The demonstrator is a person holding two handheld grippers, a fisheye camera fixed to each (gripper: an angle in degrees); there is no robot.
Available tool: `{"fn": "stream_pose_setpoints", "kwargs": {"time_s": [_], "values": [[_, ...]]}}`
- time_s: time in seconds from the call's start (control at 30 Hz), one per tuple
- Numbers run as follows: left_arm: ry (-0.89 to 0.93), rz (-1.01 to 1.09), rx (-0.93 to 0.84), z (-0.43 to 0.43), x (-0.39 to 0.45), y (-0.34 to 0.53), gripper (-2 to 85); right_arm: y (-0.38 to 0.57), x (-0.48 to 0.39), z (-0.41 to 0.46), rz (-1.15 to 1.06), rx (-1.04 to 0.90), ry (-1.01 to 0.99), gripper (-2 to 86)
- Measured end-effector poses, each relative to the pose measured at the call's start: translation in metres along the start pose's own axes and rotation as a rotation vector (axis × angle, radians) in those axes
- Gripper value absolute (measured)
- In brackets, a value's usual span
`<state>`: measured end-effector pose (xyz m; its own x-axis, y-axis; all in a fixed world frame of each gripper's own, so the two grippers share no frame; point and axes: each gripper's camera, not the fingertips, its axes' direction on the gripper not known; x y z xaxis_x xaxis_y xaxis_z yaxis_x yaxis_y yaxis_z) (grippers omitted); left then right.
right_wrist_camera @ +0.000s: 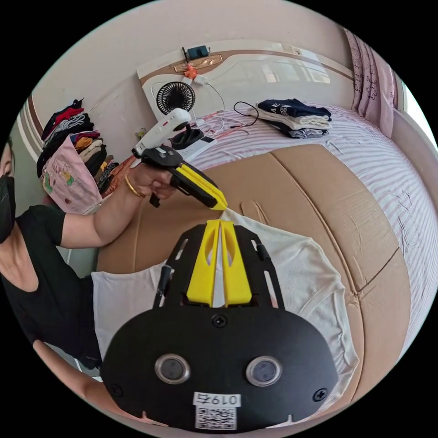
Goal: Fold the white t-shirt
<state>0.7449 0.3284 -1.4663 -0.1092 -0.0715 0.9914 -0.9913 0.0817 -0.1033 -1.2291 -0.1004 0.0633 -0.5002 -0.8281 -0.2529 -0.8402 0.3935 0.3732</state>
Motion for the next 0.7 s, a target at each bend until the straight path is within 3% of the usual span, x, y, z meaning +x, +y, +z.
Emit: {"fn": "stream_pose_setpoints", "kwargs": {"time_s": [0.17,0.27,0.37,0.4,0.53,0.7], "values": [[-0.019,0.082,0.093,-0.010,0.023,0.027,1.3,0.054,-0.055,-0.010,0.031,0.061,0.106,-0.9],[-0.092,0.500,0.211,-0.012,0.083,0.062,1.0,0.095,-0.087,-0.024,0.056,0.143,0.128,-0.8],[-0.414,0.854,0.378,0.005,0.137,0.114,0.8,0.140,-0.108,-0.040,0.100,0.216,0.116,-0.5],[-0.473,0.957,0.345,0.018,0.149,0.125,0.7,0.157,-0.113,-0.044,0.118,0.233,0.105,-0.2],[-0.434,1.113,0.137,0.052,0.164,0.130,0.7,0.194,-0.114,-0.047,0.169,0.264,0.087,6.2],[-0.444,1.225,0.075,0.078,0.182,0.136,0.6,0.192,-0.107,-0.035,0.181,0.227,0.194,8.2]]}}
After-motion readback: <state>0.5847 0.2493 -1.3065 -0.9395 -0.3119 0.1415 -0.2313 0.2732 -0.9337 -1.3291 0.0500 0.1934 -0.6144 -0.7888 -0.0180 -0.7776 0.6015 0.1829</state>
